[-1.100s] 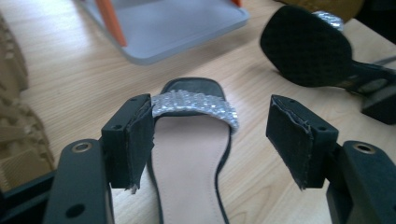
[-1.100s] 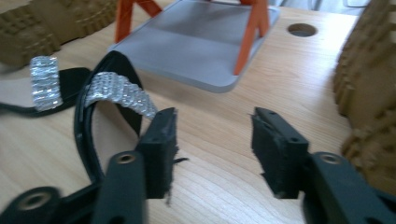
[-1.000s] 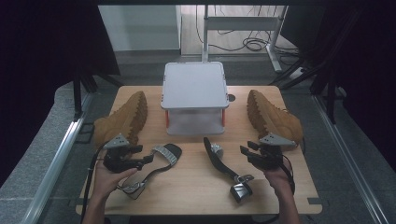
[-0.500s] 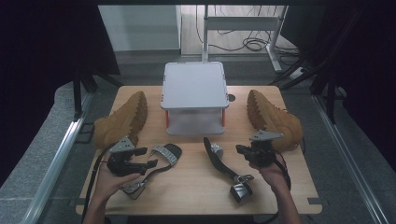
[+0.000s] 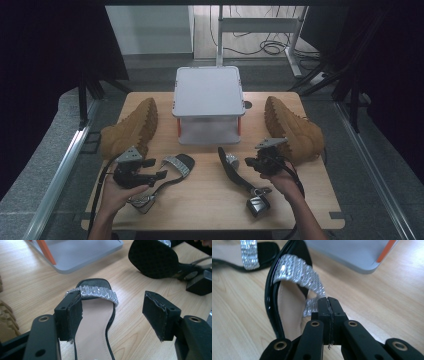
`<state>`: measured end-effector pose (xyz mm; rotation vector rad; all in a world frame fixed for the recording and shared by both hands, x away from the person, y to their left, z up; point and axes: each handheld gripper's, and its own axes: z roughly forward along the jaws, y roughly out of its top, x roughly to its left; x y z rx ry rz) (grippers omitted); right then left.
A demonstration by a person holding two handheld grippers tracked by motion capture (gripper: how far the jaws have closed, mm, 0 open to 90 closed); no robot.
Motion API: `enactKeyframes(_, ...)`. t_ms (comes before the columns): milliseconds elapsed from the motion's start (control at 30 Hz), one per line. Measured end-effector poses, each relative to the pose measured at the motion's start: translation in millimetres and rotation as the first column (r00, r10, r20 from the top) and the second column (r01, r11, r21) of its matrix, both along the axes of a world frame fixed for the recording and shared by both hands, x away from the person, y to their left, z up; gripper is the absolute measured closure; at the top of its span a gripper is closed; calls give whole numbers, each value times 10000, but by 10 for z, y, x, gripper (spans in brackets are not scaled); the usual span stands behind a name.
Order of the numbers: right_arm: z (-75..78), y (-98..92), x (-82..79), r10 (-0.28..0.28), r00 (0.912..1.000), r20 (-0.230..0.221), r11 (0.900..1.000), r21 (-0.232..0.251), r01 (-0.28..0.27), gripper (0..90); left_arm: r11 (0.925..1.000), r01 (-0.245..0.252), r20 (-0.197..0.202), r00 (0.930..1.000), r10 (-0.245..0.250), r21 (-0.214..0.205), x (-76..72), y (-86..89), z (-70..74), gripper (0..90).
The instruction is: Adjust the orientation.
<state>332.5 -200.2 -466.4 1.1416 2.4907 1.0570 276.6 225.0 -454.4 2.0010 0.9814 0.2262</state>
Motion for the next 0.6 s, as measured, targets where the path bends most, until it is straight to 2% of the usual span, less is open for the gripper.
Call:
enactKeyframes(133, -19, 54, -52, 351, 9991, -221, 9990, -280, -357, 891, 9995, -157, 35, 9999, 158, -261, -17, 53, 30, 334)
enactKeyframes(200, -21, 59, -82, 464, 9988, -141, 9978, -472, -470, 891, 9990, -221, -12, 9998, 220, -386, -20, 75, 33, 334)
enactKeyframes(333, -31, 45, -112, 516, 9984, -214, 9979, -371, -523, 892, 9990, -274, -78, 9996, 271, -343, -22, 96, 31, 335)
enactKeyframes(433, -74, 44, -144, 735, 9964, -424, 9966, -338, -750, 892, 9977, -507, -86, 9987, 503, -442, -26, 124, 44, 339)
enactKeyframes(600, -89, 84, -187, 1003, 9937, -507, 9938, -428, -1025, 892, 9975, -541, -76, 9985, 538, -444, -45, 134, 57, 339)
